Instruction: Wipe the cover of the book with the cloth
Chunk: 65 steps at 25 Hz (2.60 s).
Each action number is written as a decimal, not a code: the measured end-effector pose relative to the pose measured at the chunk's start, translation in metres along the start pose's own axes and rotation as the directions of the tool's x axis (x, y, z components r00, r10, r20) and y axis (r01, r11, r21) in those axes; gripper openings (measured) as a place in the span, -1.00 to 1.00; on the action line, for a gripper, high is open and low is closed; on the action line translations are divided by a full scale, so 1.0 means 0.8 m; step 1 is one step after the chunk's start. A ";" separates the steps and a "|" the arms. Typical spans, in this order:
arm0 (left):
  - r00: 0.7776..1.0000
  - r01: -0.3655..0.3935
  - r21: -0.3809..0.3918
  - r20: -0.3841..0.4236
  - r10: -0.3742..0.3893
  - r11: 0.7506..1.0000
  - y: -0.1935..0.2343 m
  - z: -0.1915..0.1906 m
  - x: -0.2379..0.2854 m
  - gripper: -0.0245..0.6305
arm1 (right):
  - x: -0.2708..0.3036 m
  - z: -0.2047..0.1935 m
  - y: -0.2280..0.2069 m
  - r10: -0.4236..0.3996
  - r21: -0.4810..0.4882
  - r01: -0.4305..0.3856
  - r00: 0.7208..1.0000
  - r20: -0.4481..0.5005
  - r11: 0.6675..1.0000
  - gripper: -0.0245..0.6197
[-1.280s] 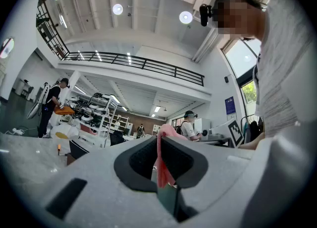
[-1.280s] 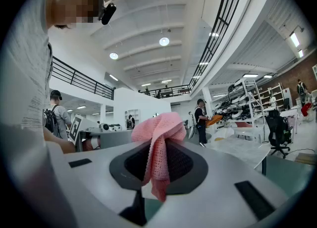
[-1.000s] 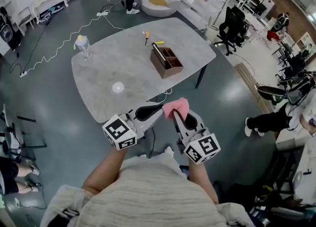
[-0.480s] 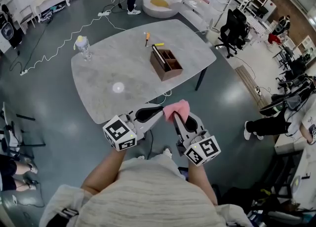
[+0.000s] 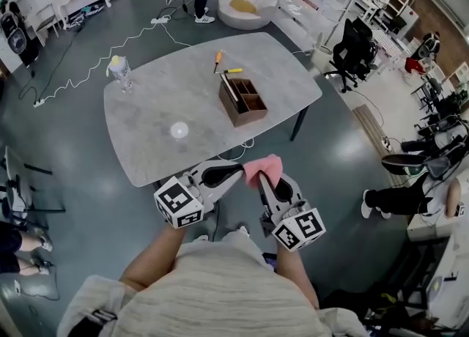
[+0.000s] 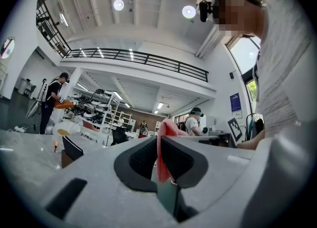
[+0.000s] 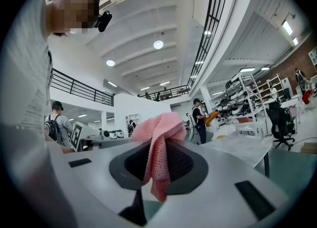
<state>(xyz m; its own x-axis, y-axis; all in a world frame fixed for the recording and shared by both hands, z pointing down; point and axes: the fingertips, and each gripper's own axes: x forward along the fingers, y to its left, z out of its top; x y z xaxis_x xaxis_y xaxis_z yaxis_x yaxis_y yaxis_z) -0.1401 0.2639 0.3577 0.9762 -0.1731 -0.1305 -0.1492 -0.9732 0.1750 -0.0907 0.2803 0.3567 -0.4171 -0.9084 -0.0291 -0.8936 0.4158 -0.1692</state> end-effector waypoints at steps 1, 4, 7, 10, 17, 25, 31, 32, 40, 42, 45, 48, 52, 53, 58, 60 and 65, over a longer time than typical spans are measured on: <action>1.000 -0.010 0.001 -0.001 0.010 1.000 0.002 -0.002 0.010 -0.82 | -0.002 0.002 -0.011 0.003 0.001 -0.003 1.000 0.000 1.000 -0.76; 0.999 -0.052 0.010 0.000 0.052 0.999 0.011 -0.002 0.044 -0.82 | -0.008 0.012 -0.045 0.021 0.001 -0.021 1.000 -0.005 1.000 -0.76; 0.994 -0.109 0.024 0.005 0.109 0.994 0.022 0.001 0.078 -0.82 | -0.011 0.023 -0.079 0.054 -0.015 -0.054 0.998 -0.021 0.998 -0.76; 0.987 -0.158 0.048 0.011 0.157 0.986 0.035 0.005 0.107 -0.82 | -0.005 0.033 -0.107 0.100 -0.046 -0.102 0.994 -0.042 0.994 -0.76; 0.951 -0.304 0.089 -0.027 0.308 0.948 0.089 0.006 0.136 -0.81 | 0.008 0.035 -0.167 0.154 -0.056 -0.158 0.985 -0.072 0.986 -0.76; 0.864 -0.481 0.076 -0.132 0.487 0.874 0.208 -0.004 0.125 -0.56 | 0.062 0.032 -0.217 0.143 -0.043 -0.146 0.988 -0.065 0.988 -0.76; 0.831 -0.514 0.026 -0.234 0.505 0.857 0.310 -0.027 0.128 -0.25 | 0.154 0.022 -0.242 0.124 -0.084 -0.132 0.988 -0.092 0.988 -0.76; 0.828 -0.512 0.020 -0.254 0.500 0.859 0.325 -0.034 0.129 -0.19 | 0.170 0.018 -0.244 0.122 -0.092 -0.131 0.988 -0.098 0.987 -0.76; 0.823 -0.446 -0.039 -0.411 0.392 0.894 0.414 -0.084 0.141 -0.05 | 0.283 -0.010 -0.272 0.051 -0.085 -0.063 0.989 -0.139 0.994 -0.76; 0.815 -0.447 -0.053 -0.437 0.382 0.893 0.434 -0.092 0.147 -0.04 | 0.301 -0.018 -0.282 0.027 -0.086 -0.040 0.988 -0.150 0.995 -0.76; 0.775 -0.490 -0.043 -0.479 0.413 0.870 0.472 -0.092 0.157 -0.03 | 0.322 -0.020 -0.309 -0.016 -0.082 0.002 0.986 -0.166 0.997 -0.76; 0.711 -0.566 -0.033 -0.525 0.468 0.824 0.500 -0.102 0.158 0.01 | 0.338 -0.030 -0.333 -0.034 -0.076 0.020 0.981 -0.189 0.997 -0.76; 0.674 -0.642 -0.130 -0.565 0.475 0.756 0.516 -0.120 0.161 0.08 | 0.366 -0.040 -0.354 -0.006 -0.067 -0.008 0.978 -0.206 0.998 -0.76; 0.674 -0.654 -0.162 -0.570 0.470 0.739 0.517 -0.123 0.162 0.08 | 0.372 -0.042 -0.357 0.010 -0.062 -0.023 0.978 -0.211 0.998 -0.76; 0.614 -0.721 -0.161 -0.599 0.514 0.674 0.524 -0.133 0.161 -0.10 | 0.406 -0.054 -0.368 0.124 -0.053 -0.142 0.961 -0.248 0.989 -0.76; 0.587 -0.748 -0.148 -0.603 0.540 0.647 0.525 -0.133 0.159 -0.24 | 0.420 -0.061 -0.369 0.183 -0.054 -0.205 0.944 -0.275 0.977 -0.76; 0.548 -0.798 -0.165 -0.600 0.583 0.580 0.526 -0.131 0.167 -0.45 | 0.454 -0.084 -0.382 0.281 -0.059 -0.317 0.902 -0.329 0.947 -0.76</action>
<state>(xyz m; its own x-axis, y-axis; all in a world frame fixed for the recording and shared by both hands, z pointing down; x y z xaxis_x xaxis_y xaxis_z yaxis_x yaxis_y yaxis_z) -0.0556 -0.1526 0.5162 0.5426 -0.5715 0.6156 -0.8392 -0.4016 0.3668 0.0197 -0.1741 0.4643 -0.6819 -0.6875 0.2498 -0.7236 0.6839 -0.0931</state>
